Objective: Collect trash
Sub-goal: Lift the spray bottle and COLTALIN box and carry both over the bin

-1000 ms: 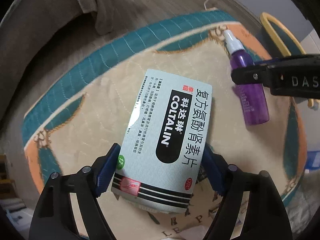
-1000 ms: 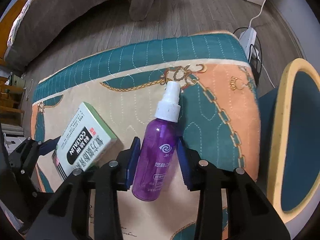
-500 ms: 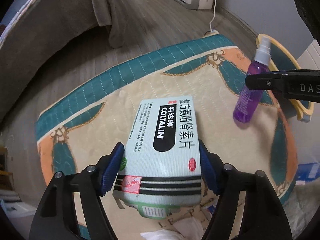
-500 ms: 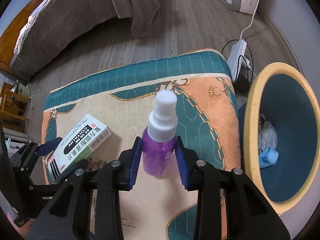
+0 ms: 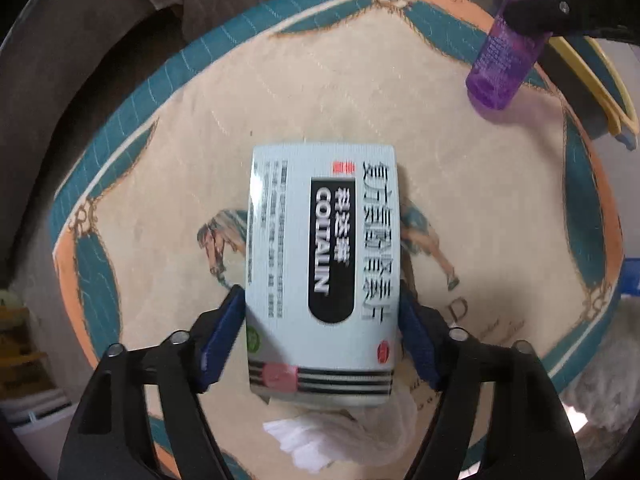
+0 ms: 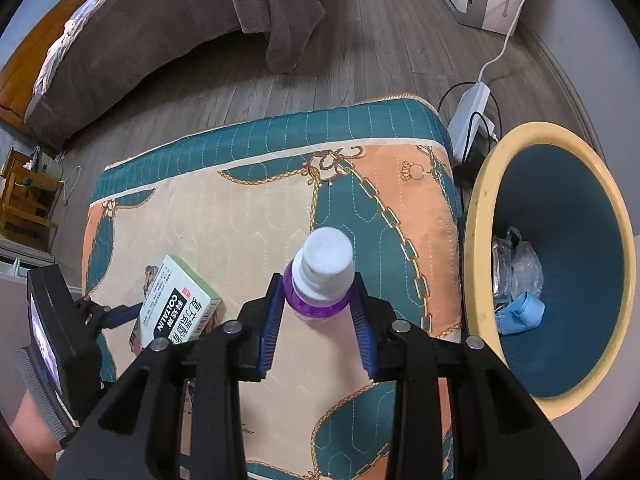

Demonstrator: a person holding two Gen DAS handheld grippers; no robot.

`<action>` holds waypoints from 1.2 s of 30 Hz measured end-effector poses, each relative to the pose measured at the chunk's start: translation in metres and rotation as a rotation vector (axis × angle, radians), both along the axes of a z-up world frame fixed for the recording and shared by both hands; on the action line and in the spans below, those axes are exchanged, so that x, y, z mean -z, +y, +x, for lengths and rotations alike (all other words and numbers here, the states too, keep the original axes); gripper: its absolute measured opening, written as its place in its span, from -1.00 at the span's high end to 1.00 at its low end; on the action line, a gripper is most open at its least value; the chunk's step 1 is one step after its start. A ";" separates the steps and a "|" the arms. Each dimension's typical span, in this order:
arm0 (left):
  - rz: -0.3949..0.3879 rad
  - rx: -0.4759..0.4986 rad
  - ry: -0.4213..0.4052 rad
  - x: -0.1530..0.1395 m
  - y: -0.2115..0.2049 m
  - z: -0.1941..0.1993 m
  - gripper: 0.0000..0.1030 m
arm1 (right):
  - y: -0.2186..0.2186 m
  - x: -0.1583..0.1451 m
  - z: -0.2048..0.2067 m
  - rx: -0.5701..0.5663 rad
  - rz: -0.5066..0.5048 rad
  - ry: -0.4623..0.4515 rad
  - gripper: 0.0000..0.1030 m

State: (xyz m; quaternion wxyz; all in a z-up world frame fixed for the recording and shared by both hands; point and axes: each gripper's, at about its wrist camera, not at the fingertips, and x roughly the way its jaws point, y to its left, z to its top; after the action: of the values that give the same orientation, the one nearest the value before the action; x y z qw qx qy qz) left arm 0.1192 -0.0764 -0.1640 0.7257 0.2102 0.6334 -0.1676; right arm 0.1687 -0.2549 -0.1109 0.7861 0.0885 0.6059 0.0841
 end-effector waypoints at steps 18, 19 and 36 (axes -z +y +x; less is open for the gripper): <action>-0.084 -0.073 -0.068 -0.025 -0.001 0.022 -0.39 | 0.007 -0.014 -0.001 -0.054 -0.040 -0.054 0.37; -0.083 -0.074 -0.079 -0.028 -0.001 0.020 -0.39 | 0.008 -0.017 -0.002 -0.056 -0.042 -0.060 0.37; -0.173 -0.091 -0.254 -0.087 -0.008 -0.004 -0.39 | -0.011 -0.088 -0.033 -0.048 -0.107 -0.204 0.37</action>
State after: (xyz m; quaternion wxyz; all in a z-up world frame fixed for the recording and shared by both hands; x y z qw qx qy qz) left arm 0.1147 -0.0848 -0.0770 0.8222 0.1373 0.5286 -0.1604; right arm 0.1361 -0.2654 -0.0233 0.8451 0.0229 0.5283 0.0788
